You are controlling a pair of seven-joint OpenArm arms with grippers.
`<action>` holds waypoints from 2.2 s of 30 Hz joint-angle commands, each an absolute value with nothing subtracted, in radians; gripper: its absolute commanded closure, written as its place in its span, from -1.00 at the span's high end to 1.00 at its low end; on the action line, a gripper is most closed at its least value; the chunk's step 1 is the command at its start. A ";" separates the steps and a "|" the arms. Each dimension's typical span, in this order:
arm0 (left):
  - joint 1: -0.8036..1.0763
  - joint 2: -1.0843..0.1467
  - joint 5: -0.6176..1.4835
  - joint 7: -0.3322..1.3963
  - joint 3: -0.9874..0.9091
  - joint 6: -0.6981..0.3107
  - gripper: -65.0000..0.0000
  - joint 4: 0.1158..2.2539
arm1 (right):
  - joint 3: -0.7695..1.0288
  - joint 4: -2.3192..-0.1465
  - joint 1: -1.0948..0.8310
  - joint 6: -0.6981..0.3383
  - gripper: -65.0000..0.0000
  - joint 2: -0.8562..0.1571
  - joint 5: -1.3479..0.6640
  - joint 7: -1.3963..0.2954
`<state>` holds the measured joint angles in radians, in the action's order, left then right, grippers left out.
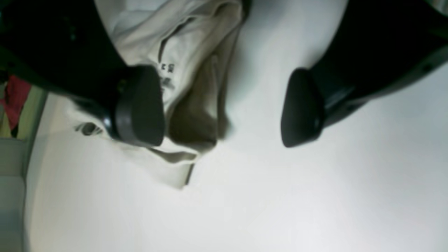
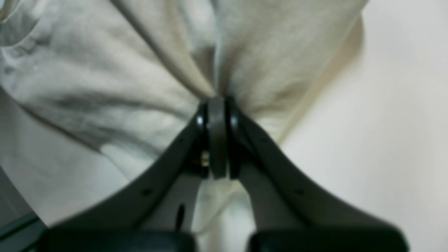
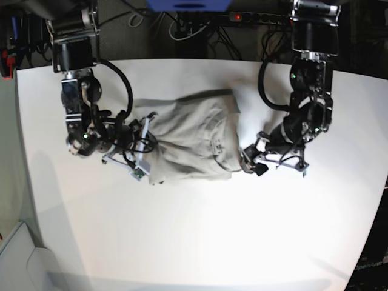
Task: Layout the t-shirt on the table in an organized manner, then fold the t-shirt properly
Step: 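Grasp the bundle's edges with both grippers and square it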
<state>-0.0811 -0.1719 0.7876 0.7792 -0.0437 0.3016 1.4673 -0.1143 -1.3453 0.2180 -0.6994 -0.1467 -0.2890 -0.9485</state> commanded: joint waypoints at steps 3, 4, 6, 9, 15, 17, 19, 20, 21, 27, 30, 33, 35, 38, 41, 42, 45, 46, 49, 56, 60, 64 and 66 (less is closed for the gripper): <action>-0.105 -0.179 0.816 0.739 -0.015 0.308 0.56 1.471 | -0.113 -1.354 0.234 -0.698 -1.00 -0.150 -0.283 -0.949; -0.117 -0.179 0.811 0.733 -0.005 0.308 0.56 1.465 | -0.113 -1.354 0.234 -0.698 -1.00 -0.150 -0.283 -0.949; -0.131 -0.179 0.812 0.730 0.005 0.308 0.56 1.429 | -0.113 -1.354 0.234 -0.698 -1.00 -0.150 -0.283 -0.949; -0.151 -0.177 0.814 0.728 0.015 0.308 0.56 1.389 | -0.113 -1.354 0.234 -0.698 -1.00 -0.150 -0.283 -0.951; -0.176 -0.156 0.808 0.728 0.027 0.308 0.56 1.376 | -0.113 -1.354 0.236 -0.698 -1.00 -0.150 -0.283 -0.949; -0.193 -0.143 0.808 0.728 0.028 0.308 0.56 1.376 | -0.113 -1.354 0.236 -0.698 -1.00 -0.150 -0.283 -0.949; -0.209 -0.137 0.805 0.727 0.028 0.308 0.56 1.365 | -0.113 -1.354 0.236 -0.698 -1.00 -0.150 -0.283 -0.949; -0.217 -0.137 0.799 0.727 0.028 0.308 0.56 1.342 | -0.113 -1.354 0.236 -0.698 -1.00 -0.150 -0.283 -0.949; -0.229 -0.136 0.788 0.727 0.027 0.308 0.56 1.316 | -0.113 -1.354 0.236 -0.698 -1.00 -0.150 -0.283 -0.949; -0.259 -0.125 0.776 0.670 0.027 0.308 0.56 1.262 | -0.113 -1.354 0.236 -0.698 -1.00 -0.150 -0.283 -0.949; -0.242 -0.125 0.777 0.679 0.030 0.308 0.56 1.340 | -0.113 -1.354 0.240 -0.698 -1.00 -0.151 -0.283 -0.949; -0.189 -0.125 0.777 0.745 0.021 0.308 0.56 1.474 | -0.113 -1.354 0.242 -0.698 -1.00 -0.151 -0.283 -0.951; -0.162 -0.127 0.776 0.779 0.022 0.308 0.56 1.550 | -0.113 -1.354 0.242 -0.698 -1.00 -0.151 -0.283 -0.951; -0.119 -0.147 0.766 0.820 0.031 0.308 0.56 1.607 | -0.113 -1.354 0.242 -0.698 -1.00 -0.153 -0.283 -0.951; -0.113 -0.177 0.765 0.823 0.073 0.308 0.56 1.577 | -0.113 -1.354 0.242 -0.698 -1.00 -0.153 -0.283 -0.949; -0.113 -0.191 0.765 0.823 0.091 0.308 0.56 1.555 | -0.113 -1.354 0.242 -0.698 -1.00 -0.153 -0.283 -0.949; -0.119 -0.231 0.765 0.820 0.173 0.308 0.56 1.497 | -0.113 -1.354 0.243 -0.698 -1.00 -0.153 -0.283 -0.949; -0.124 -0.239 0.765 0.820 0.189 0.308 0.56 1.483 | -0.113 -1.354 0.243 -0.698 -1.00 -0.153 -0.283 -0.949; -0.154 -0.242 0.765 0.820 0.232 0.308 0.57 1.440 | -0.113 -1.354 0.243 -0.698 -1.00 -0.153 -0.283 -0.949; -0.220 -0.237 0.765 0.754 0.335 0.308 0.57 1.316 | -0.113 -1.354 0.245 -0.698 -1.00 -0.150 -0.283 -0.949; -0.240 -0.232 0.765 0.677 0.406 0.308 0.56 1.234 | -0.113 -1.354 0.245 -0.698 -1.00 -0.150 -0.283 -0.949; -0.262 -0.193 0.765 0.587 0.438 0.306 0.56 1.098 | -0.114 -1.354 0.243 -0.698 -1.00 -0.151 -0.283 -0.949; -0.269 -0.179 0.765 0.582 0.441 0.283 0.46 1.059 | -0.114 -1.354 0.243 -0.698 -1.00 -0.151 -0.283 -0.949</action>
